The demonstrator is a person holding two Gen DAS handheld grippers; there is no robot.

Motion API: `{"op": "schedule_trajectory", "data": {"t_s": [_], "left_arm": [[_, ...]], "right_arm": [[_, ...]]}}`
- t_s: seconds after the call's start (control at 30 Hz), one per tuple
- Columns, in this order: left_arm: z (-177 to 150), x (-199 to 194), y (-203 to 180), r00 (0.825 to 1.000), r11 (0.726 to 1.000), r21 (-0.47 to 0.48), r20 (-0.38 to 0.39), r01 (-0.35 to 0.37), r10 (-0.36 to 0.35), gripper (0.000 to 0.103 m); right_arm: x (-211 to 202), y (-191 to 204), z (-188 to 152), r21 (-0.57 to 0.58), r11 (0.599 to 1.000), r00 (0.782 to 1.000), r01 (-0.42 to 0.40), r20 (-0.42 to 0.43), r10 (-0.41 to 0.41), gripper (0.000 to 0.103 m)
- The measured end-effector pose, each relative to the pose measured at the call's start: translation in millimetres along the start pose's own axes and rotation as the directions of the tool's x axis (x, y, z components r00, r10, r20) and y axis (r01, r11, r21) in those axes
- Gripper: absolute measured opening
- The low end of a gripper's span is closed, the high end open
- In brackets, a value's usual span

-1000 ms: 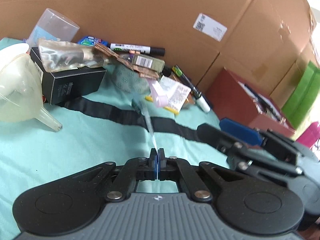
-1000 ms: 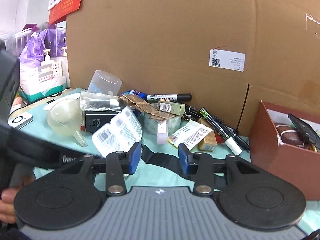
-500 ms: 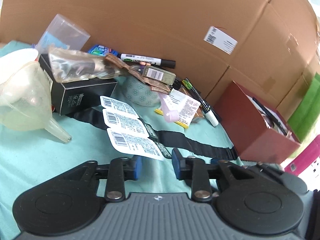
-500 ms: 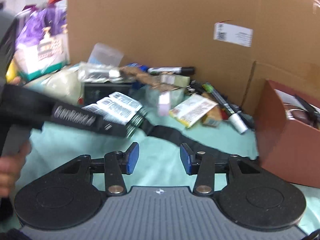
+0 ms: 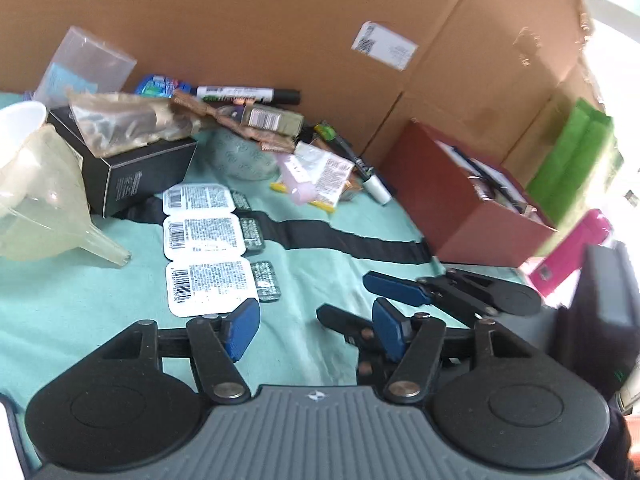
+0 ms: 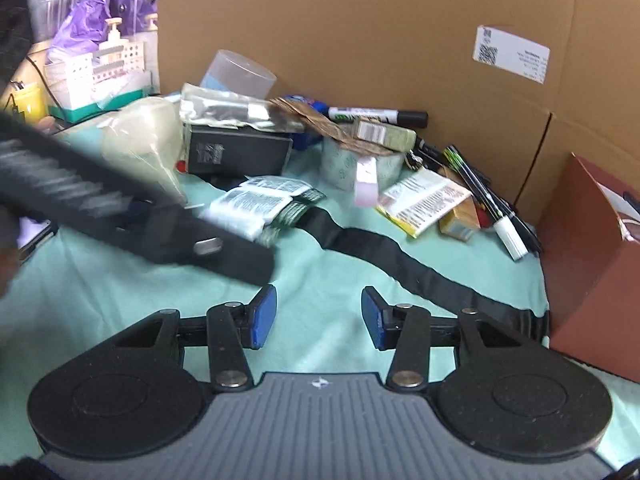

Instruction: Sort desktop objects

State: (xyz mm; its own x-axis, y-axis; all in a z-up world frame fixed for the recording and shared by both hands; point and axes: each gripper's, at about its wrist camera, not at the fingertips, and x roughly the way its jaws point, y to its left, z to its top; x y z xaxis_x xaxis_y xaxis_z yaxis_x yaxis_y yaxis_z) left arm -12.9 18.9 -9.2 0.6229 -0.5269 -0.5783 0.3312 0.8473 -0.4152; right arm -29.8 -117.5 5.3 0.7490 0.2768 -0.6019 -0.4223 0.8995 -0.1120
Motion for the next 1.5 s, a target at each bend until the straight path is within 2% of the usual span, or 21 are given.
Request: {"op": "schedule_trajectory", "data": {"t_s": [0.07,0.13,0.27,0.33,0.43,0.53,0.63,0.73,0.97,1.07,1.1,1.17,1.23,1.3,1.33,1.37,1.43,1.5], "left_arm": [[0,-8,6,1.000,1.000,-0.023,0.031,-0.006,0.007,0.070],[4,-8,16,0.996,0.996,-0.066,0.060,-0.061,0.065,0.070],[13,10,38,0.979,0.970,-0.147,0.038,-0.192,0.199,0.068],[15,21,48,0.975,0.961,-0.170,0.012,-0.218,0.224,0.066],[18,26,51,0.980,0.967,-0.163,0.018,-0.194,0.200,0.067],[21,33,52,0.985,0.974,-0.150,0.010,-0.169,0.173,0.058],[25,39,52,0.988,0.978,-0.145,0.004,-0.153,0.155,0.051],[28,43,54,0.989,0.978,-0.146,0.006,-0.148,0.150,0.051],[32,49,55,0.989,0.976,-0.167,0.028,-0.138,0.144,0.056],[31,49,51,0.988,0.978,-0.150,0.024,-0.146,0.151,0.055],[30,49,49,0.987,0.977,-0.142,0.022,-0.157,0.161,0.053],[28,47,47,0.982,0.975,-0.130,0.021,-0.182,0.186,0.037],[27,46,47,0.980,0.971,-0.136,0.017,-0.195,0.199,0.028],[24,44,49,0.984,0.972,-0.162,0.010,-0.172,0.176,0.024],[23,44,49,0.987,0.972,-0.173,0.006,-0.157,0.160,0.017],[22,45,50,0.992,0.975,-0.186,-0.001,-0.123,0.125,0.005],[21,45,48,0.997,0.977,-0.201,-0.002,-0.071,0.072,0.004],[21,46,39,0.996,0.982,-0.168,-0.006,-0.091,0.091,0.004]], "right_arm": [[1,-3,0,0.017,1.000,1.000,0.011,-0.005,-0.011,0.047],[1,-7,1,0.045,0.999,1.000,0.007,0.000,-0.007,0.047],[1,-10,4,0.098,0.993,0.998,-0.059,0.015,0.057,0.047],[4,-7,6,0.105,0.991,0.996,-0.088,0.018,0.086,0.047],[15,-5,9,0.114,0.987,0.994,-0.113,0.004,0.113,0.046],[24,-5,12,0.140,0.980,0.990,-0.138,0.000,0.140,0.045],[33,-6,16,0.164,0.969,0.982,-0.187,0.001,0.189,0.036],[41,-6,19,0.190,0.956,0.974,-0.225,0.022,0.225,0.036],[54,-20,22,0.296,0.926,0.972,-0.235,0.056,0.229,0.036],[56,-23,20,0.317,0.917,0.970,-0.243,0.071,0.232,0.036],[55,-22,20,0.315,0.918,0.970,-0.242,0.068,0.233,0.033],[50,-22,18,0.317,0.918,0.971,-0.237,0.057,0.231,0.029],[44,-24,15,0.346,0.904,0.968,-0.251,0.071,0.241,0.024],[33,-30,12,0.376,0.882,0.959,-0.283,0.117,0.258,0.019],[28,-33,11,0.381,0.873,0.952,-0.304,0.146,0.267,0.018],[24,-35,11,0.381,0.867,0.947,-0.320,0.164,0.278,0.017],[20,-36,12,0.369,0.862,0.937,-0.346,0.172,0.303,0.015],[21,-33,10,0.361,0.868,0.940,-0.341,0.157,0.304,0.015]]}}
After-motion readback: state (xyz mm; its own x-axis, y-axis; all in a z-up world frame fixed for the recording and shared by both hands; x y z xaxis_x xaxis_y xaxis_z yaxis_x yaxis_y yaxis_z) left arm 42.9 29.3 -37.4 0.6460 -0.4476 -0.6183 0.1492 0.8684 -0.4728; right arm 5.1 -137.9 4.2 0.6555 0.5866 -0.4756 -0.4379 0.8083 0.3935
